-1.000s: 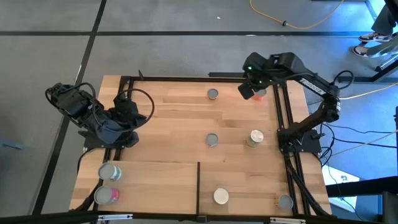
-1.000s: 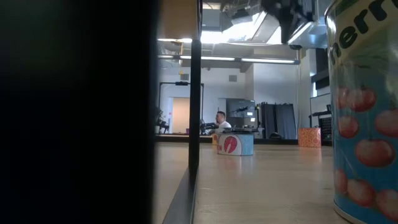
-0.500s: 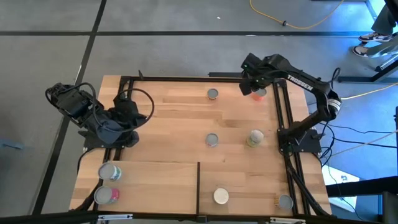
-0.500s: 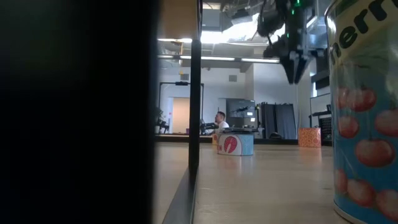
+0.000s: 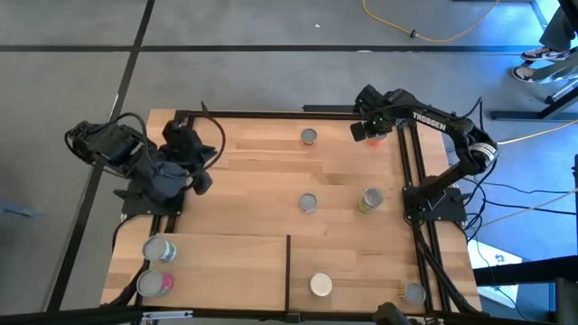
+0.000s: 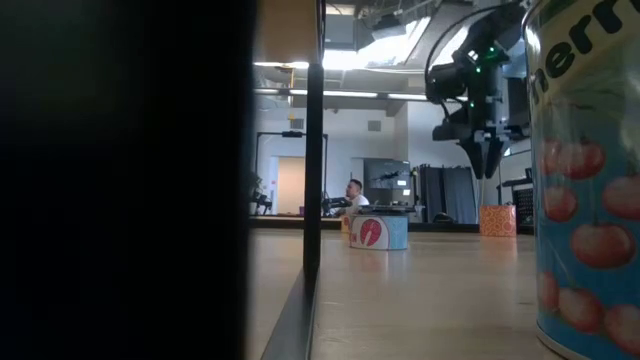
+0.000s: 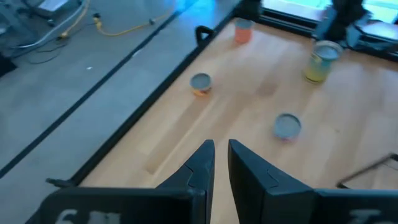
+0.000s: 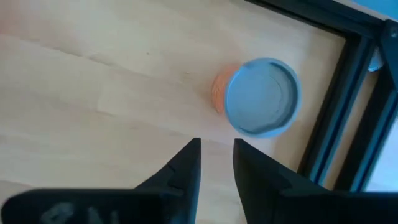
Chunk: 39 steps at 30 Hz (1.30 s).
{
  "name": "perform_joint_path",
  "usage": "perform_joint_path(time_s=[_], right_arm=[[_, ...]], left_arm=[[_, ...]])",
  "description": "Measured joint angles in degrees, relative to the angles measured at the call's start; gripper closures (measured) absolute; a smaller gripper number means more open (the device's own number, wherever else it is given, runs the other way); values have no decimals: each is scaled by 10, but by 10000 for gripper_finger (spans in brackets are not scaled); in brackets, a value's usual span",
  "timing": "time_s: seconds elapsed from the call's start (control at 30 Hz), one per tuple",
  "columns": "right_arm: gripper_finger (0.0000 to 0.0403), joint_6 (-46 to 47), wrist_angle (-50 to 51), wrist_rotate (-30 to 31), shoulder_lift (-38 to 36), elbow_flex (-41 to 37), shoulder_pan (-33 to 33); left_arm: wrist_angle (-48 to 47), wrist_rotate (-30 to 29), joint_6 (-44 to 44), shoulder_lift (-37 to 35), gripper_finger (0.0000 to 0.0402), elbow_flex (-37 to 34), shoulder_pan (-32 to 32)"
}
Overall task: Pick and place cans onto a shelf
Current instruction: Put the canned saucy meatballs on the shelf
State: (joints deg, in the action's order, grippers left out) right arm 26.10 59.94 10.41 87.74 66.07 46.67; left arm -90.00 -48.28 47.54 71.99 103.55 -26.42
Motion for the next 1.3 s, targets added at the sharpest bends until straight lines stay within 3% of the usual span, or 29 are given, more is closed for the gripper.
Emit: perform_joint_path(time_s=[0.37, 0.67, 0.87, 1.13, 1.3], right_arm=[[307, -27, -83, 10, 2, -65, 4], [307, -23, -94, 37, 6, -67, 19], [307, -26, -91, 15, 37, -67, 31], [308, -47, -101, 38, 88, -64, 31], [356, -73, -106, 59, 103, -63, 30]], left_arm=[[0, -1, -17, 0, 363, 0, 41], [0, -1, -17, 0, 362, 0, 44], [0, 4, -17, 0, 362, 0, 44], [0, 10, -17, 0, 362, 0, 44], [0, 10, -17, 0, 362, 0, 44]])
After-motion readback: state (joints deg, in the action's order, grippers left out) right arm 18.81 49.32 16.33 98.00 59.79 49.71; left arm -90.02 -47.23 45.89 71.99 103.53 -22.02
